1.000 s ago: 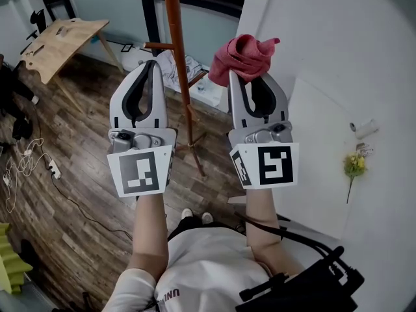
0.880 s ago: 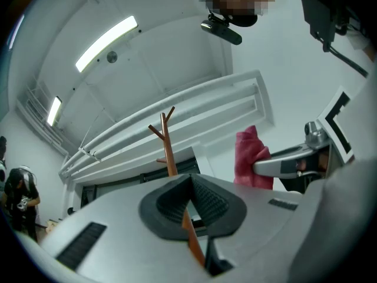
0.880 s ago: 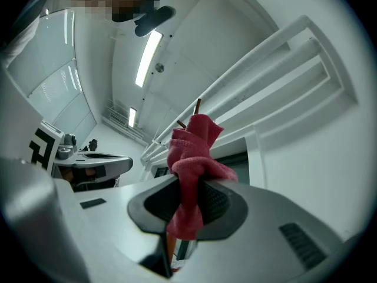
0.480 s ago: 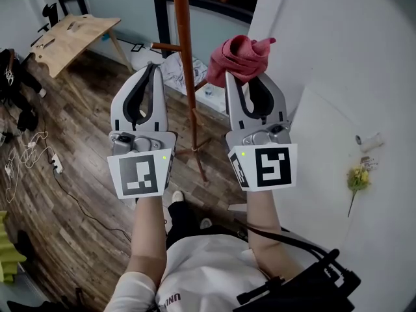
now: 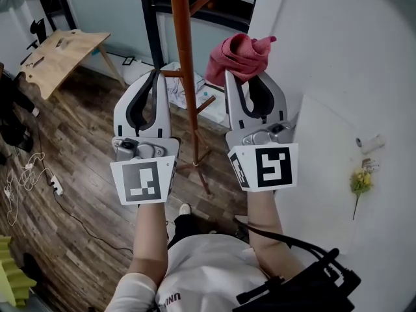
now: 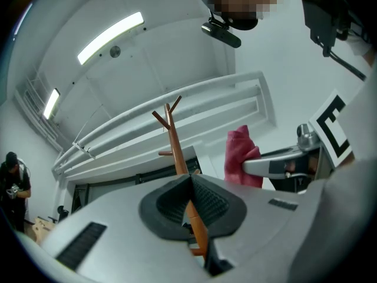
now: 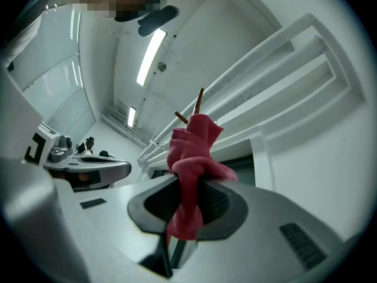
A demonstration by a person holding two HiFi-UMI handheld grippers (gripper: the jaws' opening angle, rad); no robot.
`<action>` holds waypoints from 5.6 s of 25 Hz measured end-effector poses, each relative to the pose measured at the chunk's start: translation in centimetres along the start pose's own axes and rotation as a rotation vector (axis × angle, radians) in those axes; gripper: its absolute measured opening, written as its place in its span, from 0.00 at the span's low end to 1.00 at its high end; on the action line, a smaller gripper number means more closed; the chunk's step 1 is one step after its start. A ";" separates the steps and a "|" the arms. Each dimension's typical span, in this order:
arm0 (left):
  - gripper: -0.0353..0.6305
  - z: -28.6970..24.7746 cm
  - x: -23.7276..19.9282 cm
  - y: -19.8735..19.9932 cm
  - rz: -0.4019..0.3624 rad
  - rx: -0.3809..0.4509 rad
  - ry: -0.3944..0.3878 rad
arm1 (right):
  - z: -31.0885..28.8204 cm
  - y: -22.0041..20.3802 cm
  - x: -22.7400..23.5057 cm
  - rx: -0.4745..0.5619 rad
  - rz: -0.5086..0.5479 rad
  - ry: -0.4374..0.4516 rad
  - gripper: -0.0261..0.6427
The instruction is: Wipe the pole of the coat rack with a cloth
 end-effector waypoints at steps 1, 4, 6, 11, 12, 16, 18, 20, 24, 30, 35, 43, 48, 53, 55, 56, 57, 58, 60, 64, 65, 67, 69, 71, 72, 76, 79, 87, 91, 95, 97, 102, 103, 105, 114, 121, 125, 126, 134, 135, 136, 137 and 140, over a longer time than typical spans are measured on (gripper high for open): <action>0.07 -0.5 -0.1 -0.2 0.000 0.003 -0.004 | -0.5 -0.1 0.3 0.002 0.003 -0.003 0.16; 0.07 -1.8 -0.2 -0.9 0.013 0.008 -0.019 | -1.9 -0.4 1.0 0.003 0.008 -0.009 0.16; 0.07 -2.5 -0.1 -1.4 0.020 0.005 -0.034 | -2.6 -0.5 1.3 0.008 0.012 -0.015 0.16; 0.07 -4.0 -0.6 -2.1 0.032 0.004 -0.064 | -4.5 0.1 1.6 0.032 0.040 -0.028 0.16; 0.07 -4.3 -0.7 -2.1 0.037 0.009 -0.070 | -4.7 0.3 1.7 0.039 0.045 -0.034 0.16; 0.07 -5.0 0.0 -2.7 0.053 0.023 -0.115 | -5.4 1.1 2.4 0.070 0.064 -0.069 0.16; 0.07 -5.4 0.4 -3.2 0.059 0.013 -0.140 | -5.7 1.5 2.7 0.085 0.077 -0.085 0.16; 0.07 -5.6 0.4 -3.4 0.065 0.011 -0.148 | -5.9 1.9 2.9 0.096 0.090 -0.089 0.16; 0.07 -6.2 0.4 -3.4 0.078 0.022 -0.134 | -6.5 2.6 3.2 0.101 0.115 -0.075 0.16; 0.07 -6.9 0.3 -3.3 0.082 0.031 -0.124 | -7.6 2.9 3.7 0.101 0.130 -0.047 0.16; 0.07 -6.9 0.4 -3.4 0.083 0.029 -0.125 | -7.9 2.3 3.3 0.087 0.130 -0.034 0.16; 0.07 -6.9 0.4 -4.0 0.083 0.010 -0.129 | -8.3 1.4 3.2 0.066 0.111 -0.022 0.16; 0.07 -6.6 0.4 -4.3 0.080 -0.004 -0.135 | -8.2 0.8 2.9 0.056 0.099 -0.022 0.16; 0.07 -6.8 0.4 -4.5 0.071 -0.009 -0.145 | -8.2 0.0 2.7 0.041 0.086 -0.022 0.16; 0.07 -6.8 0.4 -4.6 0.062 -0.010 -0.148 | -8.2 -0.2 2.6 0.033 0.080 -0.023 0.16; 0.07 -6.8 0.4 -4.6 0.057 -0.011 -0.150 | -8.2 -0.3 2.6 0.029 0.078 -0.023 0.16; 0.07 -6.8 0.4 -4.7 0.055 -0.012 -0.152 | -8.2 -0.4 2.5 0.027 0.075 -0.025 0.16; 0.07 -6.7 0.4 -4.8 0.056 -0.015 -0.154 | -8.1 -0.6 2.5 0.025 0.072 -0.026 0.16; 0.07 -6.7 0.4 -4.9 0.058 -0.019 -0.157 | -8.1 -0.8 2.3 0.020 0.068 -0.027 0.16; 0.07 -6.7 0.3 -5.0 0.049 -0.020 -0.160 | -8.1 -1.2 2.1 0.012 0.063 -0.025 0.16; 0.07 -6.7 0.3 -5.0 0.049 -0.020 -0.158 | -8.1 -1.3 2.1 0.011 0.060 -0.025 0.16; 0.07 -6.8 0.3 -5.1 0.050 -0.022 -0.157 | -8.0 -1.5 2.1 0.008 0.053 -0.024 0.16; 0.07 -6.8 0.4 -5.2 0.047 -0.024 -0.158 | -8.0 -1.7 2.1 0.003 0.049 -0.023 0.16; 0.07 -6.8 0.3 -5.3 0.046 -0.029 -0.159 | -8.0 -1.9 2.0 -0.001 0.046 -0.022 0.16; 0.07 -6.7 0.3 -5.4 0.046 -0.032 -0.159 | -7.9 -2.0 1.9 -0.004 0.044 -0.021 0.16; 0.07 -6.6 0.3 -5.6 0.043 -0.041 -0.154 | -7.8 -2.4 1.9 -0.013 0.030 -0.022 0.16; 0.07 -6.6 0.3 -5.6 0.042 -0.042 -0.154 | -7.6 -2.7 1.8 -0.022 0.021 -0.023 0.16; 0.07 -6.5 0.3 -5.5 0.041 -0.041 -0.148 | -7.1 -3.6 1.4 -0.044 -0.006 -0.020 0.16; 0.07 -6.4 0.3 -5.6 0.042 -0.043 -0.147 | -7.0 -4.2 1.2 -0.057 -0.016 -0.019 0.16; 0.07 -6.5 0.2 -5.5 0.046 -0.042 -0.146 | -6.8 -4.7 1.1 -0.069 -0.023 -0.020 0.16; 0.07 -6.5 0.3 -5.5 0.046 -0.041 -0.146 | -6.7 -4.9 1.0 -0.075 -0.027 -0.021 0.16; 0.07 -6.4 0.2 -5.6 0.044 -0.043 -0.144 | -6.5 -5.5 0.8 -0.091 -0.038 -0.018 0.16; 0.07 -6.4 0.2 -5.7 0.043 -0.045 -0.143 | -6.4 -5.7 0.7 -0.095 -0.040 -0.017 0.16; 0.07 -6.3 0.2 -5.8 0.044 -0.049 -0.142 | -6.3 -6.1 0.6 -0.106 -0.046 -0.016 0.16; 0.07 -6.2 0.1 -6.2 0.040 -0.066 -0.140 | -5.7 -7.7 0.1 -0.140 -0.073 -0.016 0.16; 0.07 -6.1 0.2 -6.4 0.037 -0.074 -0.140 | -5.5 -8.4 0.1 -0.162 -0.083 -0.014 0.16; 0.07 -6.1 0.1 -6.5 0.041 -0.075 -0.136 | -5.4 -8.9 -0.1 -0.177 -0.086 -0.011 0.16; 0.07 -6.1 0.0 -6.5 0.041 -0.074 -0.135 | -5.4 -9.1 -0.2 -0.181 -0.088 -0.010 0.16; 0.07 -5.9 -0.1 -6.6 0.038 -0.083 -0.131 | -4.8 -10.5 -0.5 -0.219 -0.112 -0.007 0.16; 0.07 -5.9 -0.1 -6.6 0.036 -0.084 -0.132 | -4.8 -10.7 -0.6 -0.223 -0.115 -0.007 0.16; 0.07 -5.9 -0.1 -6.7 0.034 -0.085 -0.132 | -4.7 -10.8 -0.6 -0.229 -0.117 -0.008 0.16; 0.07 -5.9 -0.1 -6.7 0.033 -0.086 -0.133 | -4.7 -11.0 -0.6 -0.234 -0.118 -0.008 0.16; 0.07 -5.9 -0.1 -6.7 0.031 -0.089 -0.134 | -4.6 -11.5 -0.8 -0.243 -0.123 -0.007 0.16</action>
Point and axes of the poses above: the fingertips, and each gripper's own axes: z backward along the fingers, x to its right, y out of its top, the point moved 6 cm from there along z, backward along the fingers, and after that the axes turned 15 degrees about y, right-handed, at the moved point
